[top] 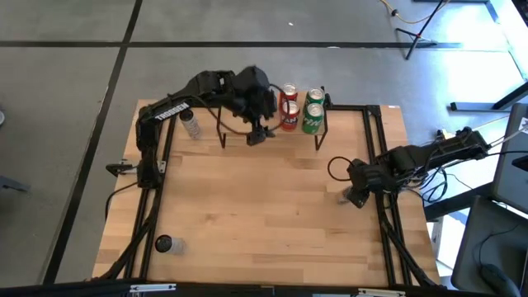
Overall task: Place canned beverage on shelf
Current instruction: Put the blue soda can on the shelf aligned with the other blue soda can
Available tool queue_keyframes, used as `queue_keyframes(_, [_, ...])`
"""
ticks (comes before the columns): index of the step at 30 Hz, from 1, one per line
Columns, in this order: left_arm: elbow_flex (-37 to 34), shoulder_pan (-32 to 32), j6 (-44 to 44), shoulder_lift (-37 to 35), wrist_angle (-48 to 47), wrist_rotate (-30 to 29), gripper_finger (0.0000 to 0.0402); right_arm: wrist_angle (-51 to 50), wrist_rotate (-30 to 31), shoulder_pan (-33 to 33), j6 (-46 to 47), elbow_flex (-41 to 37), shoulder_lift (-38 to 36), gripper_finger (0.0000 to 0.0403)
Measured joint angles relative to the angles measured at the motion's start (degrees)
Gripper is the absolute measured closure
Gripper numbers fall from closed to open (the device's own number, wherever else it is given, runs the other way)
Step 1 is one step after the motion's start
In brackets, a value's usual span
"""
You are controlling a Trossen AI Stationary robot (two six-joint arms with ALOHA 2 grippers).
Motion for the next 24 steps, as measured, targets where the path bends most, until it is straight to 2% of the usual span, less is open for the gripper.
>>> queue_keyframes(3, [-0.01, -3.86, -3.22, 0.48, 0.49, 0.06, 0.0085, 2.12, 2.95, 0.0, -4.28, 2.02, 0.28, 0.0204])
queue_keyframes(6, [-2.55, -8.18, -7.39, 0.83, 2.71, -2.91, 0.0085, 4.66, 3.57, 0.0, -8.61, 2.56, 1.18, 0.0204])
queue_keyframes(11, [-9.59, -16.47, -15.81, 1.09, 8.97, -7.75, 0.0086, 8.78, 0.47, 0.04, -17.83, 2.58, 6.4, 0.0204])
queue_keyframes(16, [-16.49, -25.43, -25.89, 1.08, 9.66, -13.06, 0.0086, 8.97, -3.07, 0.0, -25.09, 2.58, 14.22, 0.0204])
queue_keyframes(20, [-21.66, -31.18, -34.66, 1.08, 9.9, -17.74, 0.0086, 9.07, -5.33, 0.0, -27.32, 3.28, 19.03, 0.0204])
queue_keyframes(24, [-24.99, -35.2, -40.91, 1.08, 13.13, -21.43, 0.0086, 8.36, -5.14, 0.0, -28.08, 5.18, 21.27, 0.0204])
